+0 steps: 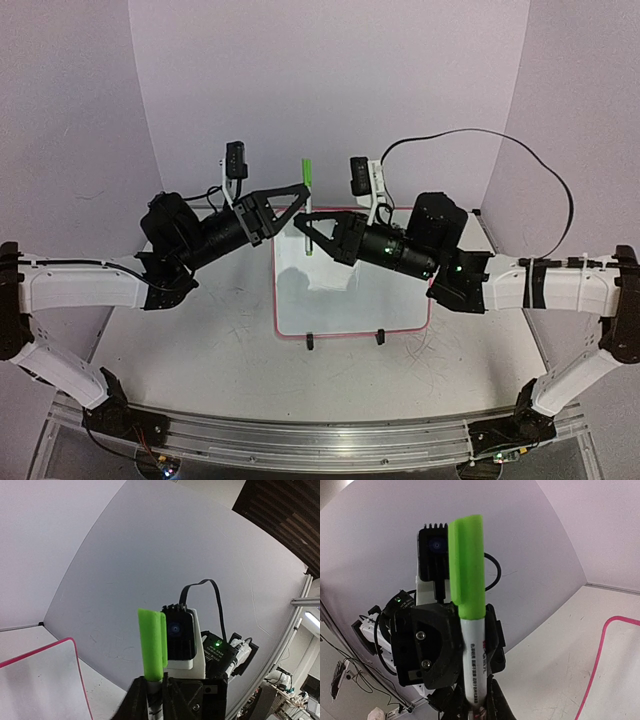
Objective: Write a sentence on the whiteboard
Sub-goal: Pass from the left arm to the right, then pass from the right arm to the left, then open the pen cap from the whiteboard marker.
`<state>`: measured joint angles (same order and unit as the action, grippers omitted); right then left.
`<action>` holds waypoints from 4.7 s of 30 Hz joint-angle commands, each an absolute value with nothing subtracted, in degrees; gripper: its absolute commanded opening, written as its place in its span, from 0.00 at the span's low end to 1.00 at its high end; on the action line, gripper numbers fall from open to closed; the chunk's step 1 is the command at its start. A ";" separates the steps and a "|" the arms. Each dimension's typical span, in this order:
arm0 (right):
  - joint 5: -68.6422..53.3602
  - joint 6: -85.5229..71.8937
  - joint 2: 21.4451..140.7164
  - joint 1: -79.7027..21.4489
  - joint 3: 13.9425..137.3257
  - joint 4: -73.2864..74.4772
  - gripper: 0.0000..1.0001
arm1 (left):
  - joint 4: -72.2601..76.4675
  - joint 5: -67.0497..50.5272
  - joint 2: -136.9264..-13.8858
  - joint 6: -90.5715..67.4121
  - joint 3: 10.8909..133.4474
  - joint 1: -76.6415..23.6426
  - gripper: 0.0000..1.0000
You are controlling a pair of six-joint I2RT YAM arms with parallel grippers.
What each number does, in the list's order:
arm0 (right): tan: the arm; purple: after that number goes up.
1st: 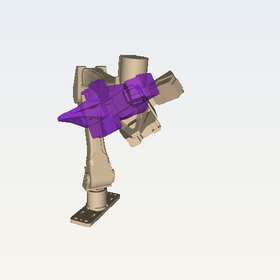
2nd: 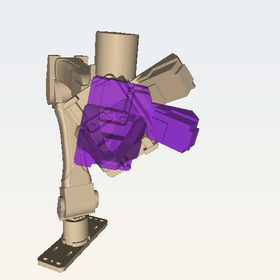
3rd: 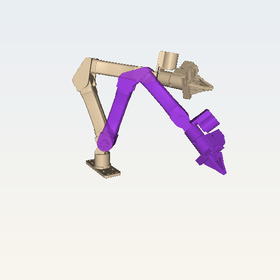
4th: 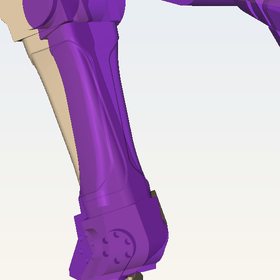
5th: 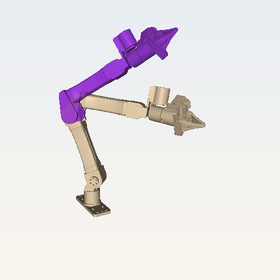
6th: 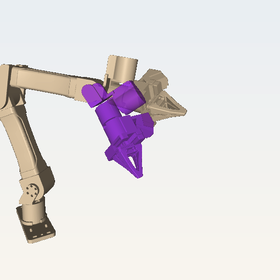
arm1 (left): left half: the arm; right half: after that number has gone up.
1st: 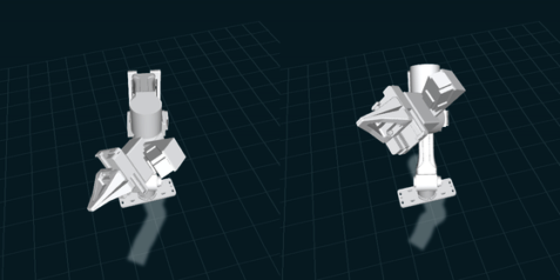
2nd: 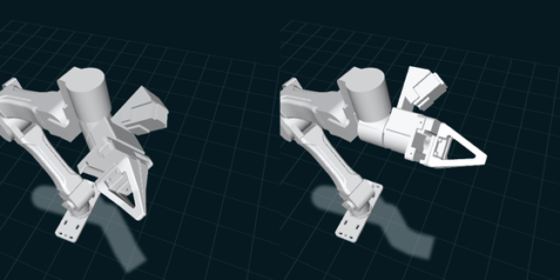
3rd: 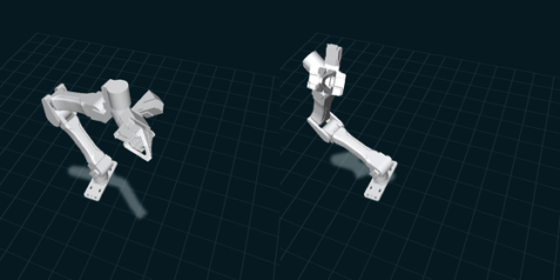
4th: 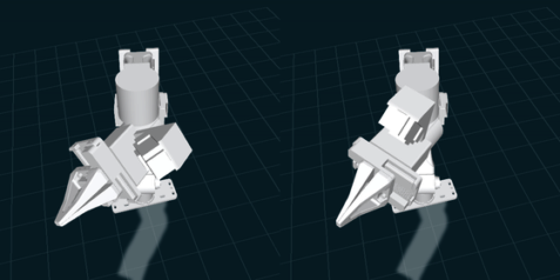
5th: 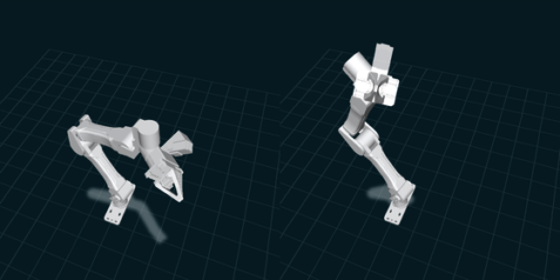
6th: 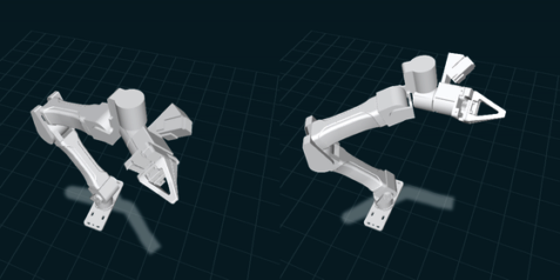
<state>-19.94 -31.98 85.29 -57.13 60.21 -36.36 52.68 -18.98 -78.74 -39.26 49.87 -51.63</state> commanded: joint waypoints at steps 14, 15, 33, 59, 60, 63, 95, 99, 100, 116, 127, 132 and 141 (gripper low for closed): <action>-32.19 11.40 82.84 -49.12 70.71 10.75 0.00 | -8.37 -30.30 -79.67 -22.94 72.94 -47.06 0.99; -32.95 12.28 83.18 -49.11 71.53 11.94 0.00 | -8.71 -32.10 -80.55 -23.03 73.41 -46.89 0.97; -34.42 15.65 84.40 -49.12 74.00 18.96 0.00 | -12.55 -42.85 -83.76 -24.72 75.18 -46.16 0.53; -20.13 -11.65 71.26 -47.61 57.67 -9.93 0.98 | 10.44 -30.88 -74.90 -27.34 70.07 -43.25 0.00; -20.49 -16.17 69.83 -47.09 55.39 -15.48 0.98 | 16.44 -29.48 -73.89 -28.83 68.12 -43.24 0.00; -22.57 -29.22 69.16 -45.97 52.18 -27.35 0.98 | 30.27 -26.74 -72.65 -32.89 64.32 -43.23 0.00; -30.78 -44.00 89.73 -49.13 68.42 -66.55 0.45 | 57.58 -31.05 -83.51 -47.89 63.27 -46.92 0.00; -30.26 -42.41 89.58 -49.23 69.08 -64.78 0.42 | 57.64 -31.83 -84.41 -48.17 63.82 -47.01 0.00; -30.21 -41.88 89.48 -49.23 69.28 -64.04 0.40 | 57.59 -31.92 -84.49 -48.18 63.79 -47.02 0.00; -30.75 -36.43 87.02 -49.16 69.29 -55.50 0.15 | 57.50 -33.11 -84.55 -47.89 63.13 -46.96 0.00; -32.90 -37.50 87.01 -49.15 70.23 -55.38 0.06 | 57.49 -33.72 -84.56 -48.11 63.18 -46.95 0.00; -32.59 -37.63 86.45 -49.16 69.78 -55.32 0.00 | 57.38 -33.87 -83.83 -47.68 62.60 -46.80 0.00; -31.65 -38.52 75.46 -39.76 57.69 -52.97 0.00 | 55.50 -36.55 -76.13 -51.35 54.04 -38.01 0.00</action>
<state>-32.80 -37.74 85.03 -47.12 62.80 -50.16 54.40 -35.51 -83.27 -48.88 58.88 -45.24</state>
